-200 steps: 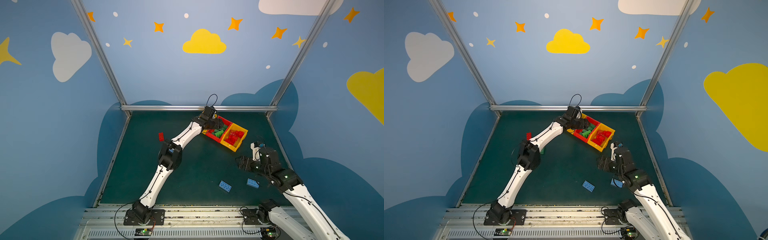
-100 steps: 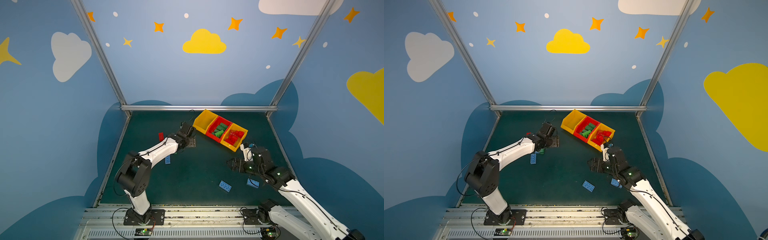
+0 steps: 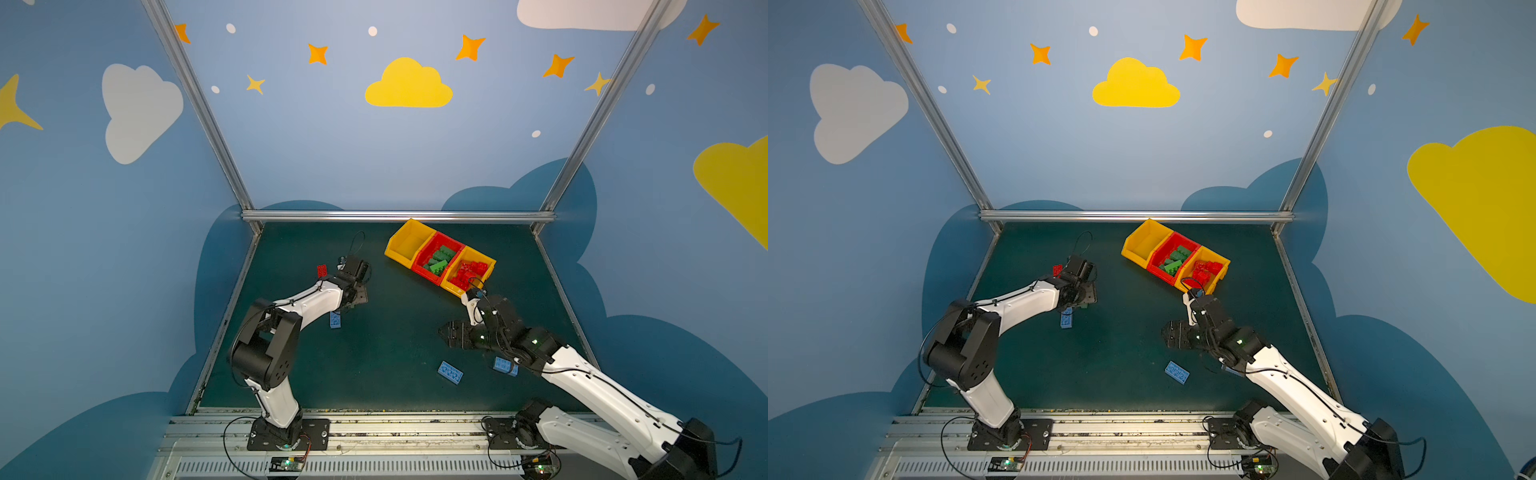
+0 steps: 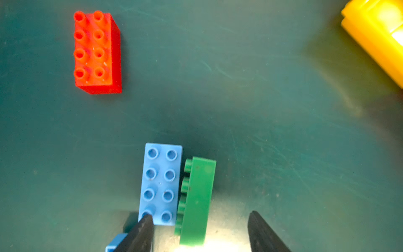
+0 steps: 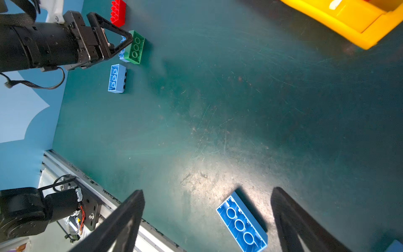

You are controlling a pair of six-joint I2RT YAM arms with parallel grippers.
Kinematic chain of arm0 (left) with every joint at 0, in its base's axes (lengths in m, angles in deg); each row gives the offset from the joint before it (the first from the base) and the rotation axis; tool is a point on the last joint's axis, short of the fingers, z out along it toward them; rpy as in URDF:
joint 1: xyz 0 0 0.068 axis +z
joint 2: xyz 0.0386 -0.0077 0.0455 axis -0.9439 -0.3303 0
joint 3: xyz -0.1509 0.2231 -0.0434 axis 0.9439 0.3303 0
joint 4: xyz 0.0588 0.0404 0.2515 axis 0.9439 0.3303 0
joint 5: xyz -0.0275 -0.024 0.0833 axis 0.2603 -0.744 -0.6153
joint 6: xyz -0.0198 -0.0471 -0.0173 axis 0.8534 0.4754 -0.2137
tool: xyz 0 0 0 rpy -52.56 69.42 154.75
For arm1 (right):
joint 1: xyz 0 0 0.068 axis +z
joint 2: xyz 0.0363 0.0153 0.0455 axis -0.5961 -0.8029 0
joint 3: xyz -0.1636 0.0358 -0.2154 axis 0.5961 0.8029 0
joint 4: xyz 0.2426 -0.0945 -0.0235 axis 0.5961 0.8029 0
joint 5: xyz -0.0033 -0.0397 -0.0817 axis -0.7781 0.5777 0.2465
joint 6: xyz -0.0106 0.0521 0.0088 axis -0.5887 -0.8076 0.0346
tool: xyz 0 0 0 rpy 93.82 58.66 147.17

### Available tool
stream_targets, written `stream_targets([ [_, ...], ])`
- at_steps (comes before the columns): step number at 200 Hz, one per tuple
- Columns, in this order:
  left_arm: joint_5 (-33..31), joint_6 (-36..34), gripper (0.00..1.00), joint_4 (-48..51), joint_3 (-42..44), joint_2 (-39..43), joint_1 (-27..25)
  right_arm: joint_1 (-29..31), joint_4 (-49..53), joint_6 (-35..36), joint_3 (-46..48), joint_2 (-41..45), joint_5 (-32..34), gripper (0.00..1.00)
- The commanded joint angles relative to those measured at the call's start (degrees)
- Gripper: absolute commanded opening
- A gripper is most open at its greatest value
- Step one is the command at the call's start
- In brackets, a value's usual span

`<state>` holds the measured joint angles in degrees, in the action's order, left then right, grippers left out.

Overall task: Sort the legos into containers by color
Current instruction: 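Grasp the small green brick beside the blue brick with the left gripper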

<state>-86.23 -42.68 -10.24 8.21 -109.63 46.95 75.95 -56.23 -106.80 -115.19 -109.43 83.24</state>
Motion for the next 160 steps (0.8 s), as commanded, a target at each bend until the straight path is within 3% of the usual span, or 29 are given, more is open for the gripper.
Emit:
stream_targets([
  [1,0.78,-0.99,0.66,-0.96,-1.43,-1.77,0.52,0.44,0.69,-0.51,-2.30,-0.25,2.20,0.89],
  [160,3.34,-0.26,0.53,2.93,-9.69,-11.35,0.66,0.46,1.59,1.59,-2.63,-1.04,4.57,0.89],
])
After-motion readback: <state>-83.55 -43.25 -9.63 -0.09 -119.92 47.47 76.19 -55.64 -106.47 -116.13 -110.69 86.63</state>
